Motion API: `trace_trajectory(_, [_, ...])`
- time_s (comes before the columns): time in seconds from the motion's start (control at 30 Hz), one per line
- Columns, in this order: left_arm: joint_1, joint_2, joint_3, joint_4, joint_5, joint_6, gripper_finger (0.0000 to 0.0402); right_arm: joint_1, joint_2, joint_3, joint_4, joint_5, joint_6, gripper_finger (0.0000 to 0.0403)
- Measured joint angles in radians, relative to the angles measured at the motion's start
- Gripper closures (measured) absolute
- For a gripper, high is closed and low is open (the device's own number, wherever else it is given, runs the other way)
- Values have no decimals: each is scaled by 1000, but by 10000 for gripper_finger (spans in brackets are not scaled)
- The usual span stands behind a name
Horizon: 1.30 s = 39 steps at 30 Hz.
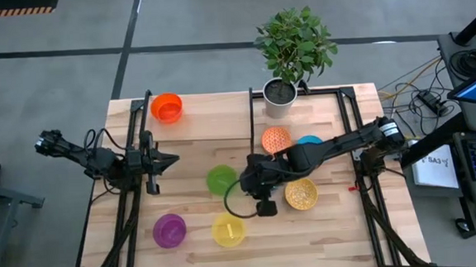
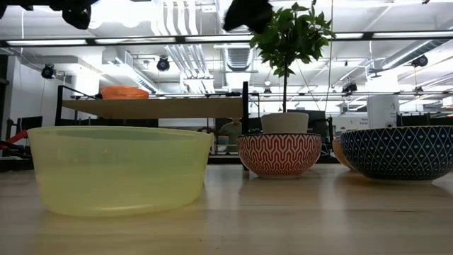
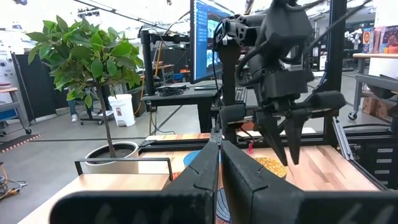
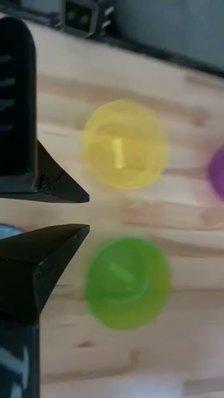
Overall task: Place and stack bowls onto a shelf
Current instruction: Put the red bowl on the shelf
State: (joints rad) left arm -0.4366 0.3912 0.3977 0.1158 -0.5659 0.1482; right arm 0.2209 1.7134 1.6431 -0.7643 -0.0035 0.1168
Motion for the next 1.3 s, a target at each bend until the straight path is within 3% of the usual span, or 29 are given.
trace_trajectory(0.43, [0,0,0,0,0,0,400,21,0,-28,-73,4,64,342])
trace_trajectory(0.77, [0,13,0,0,0,0,400,26,45,-42,-122,4,65,224])
trace_trajectory(0.9, [0,12,0,2,0,0,400,26,106,-42,-176,4,67,200])
trace_trajectory(1.07, [0,16,0,5,0,0,400,21,176,-43,-192,10,105,206])
trace_trajectory(1.3, [0,17,0,4,0,0,400,8,253,-43,-203,52,120,248])
